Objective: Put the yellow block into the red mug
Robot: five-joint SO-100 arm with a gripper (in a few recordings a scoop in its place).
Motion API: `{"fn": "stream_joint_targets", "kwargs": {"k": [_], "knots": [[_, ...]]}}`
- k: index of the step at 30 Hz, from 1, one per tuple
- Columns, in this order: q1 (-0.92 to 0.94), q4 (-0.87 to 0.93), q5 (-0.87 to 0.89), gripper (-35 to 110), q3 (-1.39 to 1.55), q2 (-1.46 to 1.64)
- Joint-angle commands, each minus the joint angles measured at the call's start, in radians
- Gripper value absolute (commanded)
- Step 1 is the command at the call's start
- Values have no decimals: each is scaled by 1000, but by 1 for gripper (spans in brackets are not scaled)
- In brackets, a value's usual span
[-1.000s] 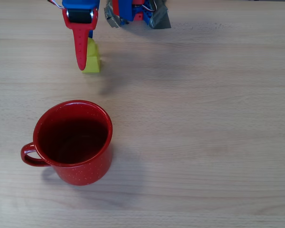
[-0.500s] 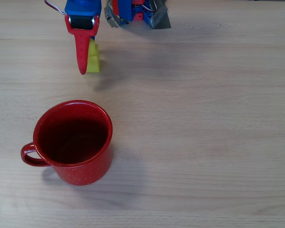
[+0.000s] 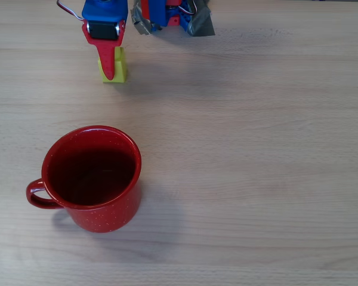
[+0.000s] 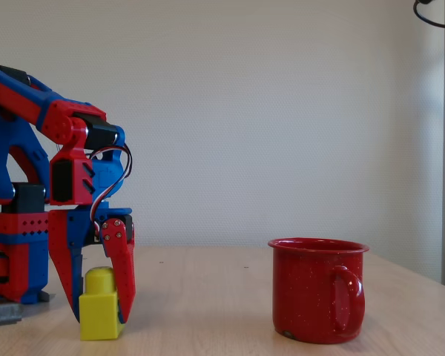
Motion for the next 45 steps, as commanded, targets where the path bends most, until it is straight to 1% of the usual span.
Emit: {"fn": "stream_joint_targets", "kwargs": {"k": [1, 4, 7, 10, 19, 32, 36, 41, 45], "knots": [[-5, 2, 8, 0, -12, 20], [-6, 0, 15, 0, -12, 20], [-8, 12, 58, 0, -35, 20], [-20, 51, 117, 0, -81, 21], [-71, 89, 299, 0, -204, 75], [-270, 414, 571, 0, -675, 2], [-318, 506, 611, 0, -857, -69], [-334, 640, 640, 0, -1149, -267], [-342, 652, 637, 0, -1270, -341]]}}
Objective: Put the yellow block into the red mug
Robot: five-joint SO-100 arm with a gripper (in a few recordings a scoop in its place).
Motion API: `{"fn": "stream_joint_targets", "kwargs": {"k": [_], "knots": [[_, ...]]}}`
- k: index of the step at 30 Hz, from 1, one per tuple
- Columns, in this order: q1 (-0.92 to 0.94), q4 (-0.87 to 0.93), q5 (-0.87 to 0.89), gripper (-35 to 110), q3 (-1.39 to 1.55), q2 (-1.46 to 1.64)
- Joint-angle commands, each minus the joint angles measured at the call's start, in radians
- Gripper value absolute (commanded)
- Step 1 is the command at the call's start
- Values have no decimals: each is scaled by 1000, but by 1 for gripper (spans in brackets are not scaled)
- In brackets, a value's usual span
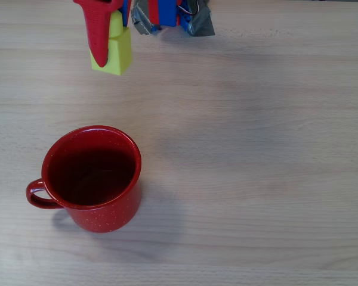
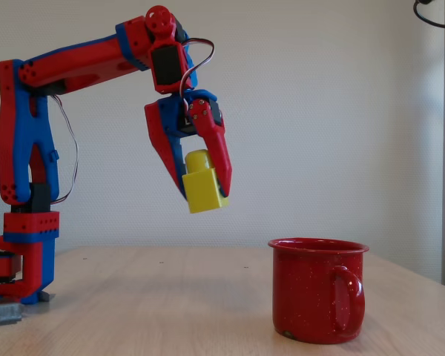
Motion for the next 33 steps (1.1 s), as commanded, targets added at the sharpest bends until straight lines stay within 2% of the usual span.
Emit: {"fn": "stream_joint_targets", "kwargs": {"k": [1, 12, 17, 33], "knots": [[-6, 32, 12, 0, -155, 8], [-28, -18, 37, 0, -489, -201], [-28, -94, 38, 0, -546, -279], [-9, -164, 46, 0, -690, -577]]}}
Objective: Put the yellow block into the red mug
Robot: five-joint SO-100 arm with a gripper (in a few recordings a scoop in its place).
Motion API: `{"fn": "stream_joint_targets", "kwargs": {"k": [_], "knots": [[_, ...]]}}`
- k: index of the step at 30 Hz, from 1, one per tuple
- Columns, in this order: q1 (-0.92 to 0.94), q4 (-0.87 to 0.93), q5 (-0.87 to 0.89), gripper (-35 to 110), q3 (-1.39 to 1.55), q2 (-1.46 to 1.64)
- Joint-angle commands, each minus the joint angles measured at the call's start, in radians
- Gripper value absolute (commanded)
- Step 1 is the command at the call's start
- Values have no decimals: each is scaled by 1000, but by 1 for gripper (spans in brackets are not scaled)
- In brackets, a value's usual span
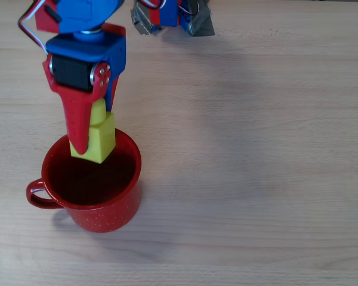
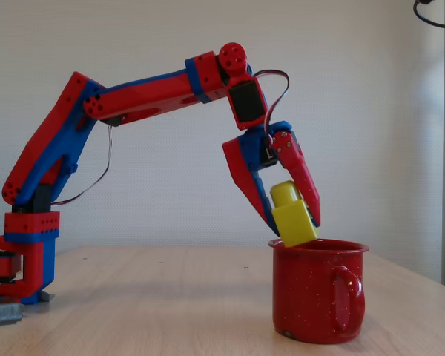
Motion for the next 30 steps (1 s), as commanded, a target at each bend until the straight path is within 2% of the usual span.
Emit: {"fn": "stream_joint_targets", "kwargs": {"k": [1, 17, 24, 30], "knots": [[18, -26, 9, 0, -86, 35], [14, -61, 12, 1, -138, -49], [14, -61, -2, 28, -138, -57], [14, -71, -8, 36, -138, -57]]}}
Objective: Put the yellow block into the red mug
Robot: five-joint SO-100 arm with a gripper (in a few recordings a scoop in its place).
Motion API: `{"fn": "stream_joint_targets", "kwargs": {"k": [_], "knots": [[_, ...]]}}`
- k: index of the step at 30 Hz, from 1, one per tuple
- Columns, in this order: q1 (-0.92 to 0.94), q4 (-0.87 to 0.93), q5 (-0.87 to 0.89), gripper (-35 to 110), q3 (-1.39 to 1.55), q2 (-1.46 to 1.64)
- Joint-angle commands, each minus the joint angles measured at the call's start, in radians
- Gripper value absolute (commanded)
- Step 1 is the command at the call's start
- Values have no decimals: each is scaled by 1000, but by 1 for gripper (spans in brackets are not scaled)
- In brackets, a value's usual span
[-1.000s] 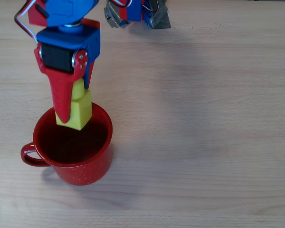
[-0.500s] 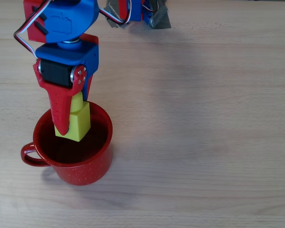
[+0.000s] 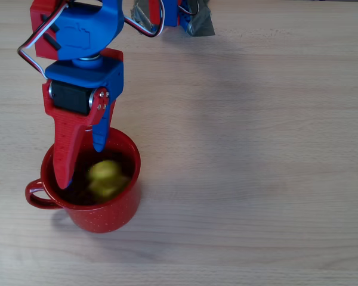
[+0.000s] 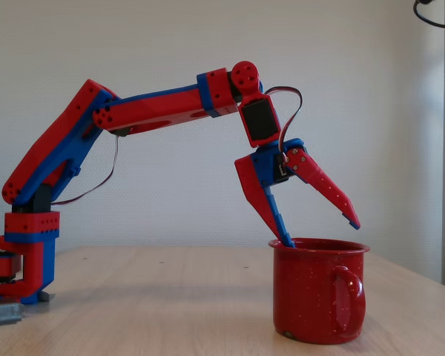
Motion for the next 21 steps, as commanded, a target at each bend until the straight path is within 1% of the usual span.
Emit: {"fn": "stream_joint_targets", "kwargs": {"k": [1, 11, 13, 14, 16, 17, 21], "knots": [[14, -17, 8, 36, -77, 54], [18, -29, -2, 34, -77, 61], [18, -34, -5, 29, -77, 67], [17, -38, -6, 23, -77, 72], [14, -46, -18, 6, -77, 86], [12, -49, -23, 0, -77, 95], [6, -58, -18, 0, -77, 133]]}}
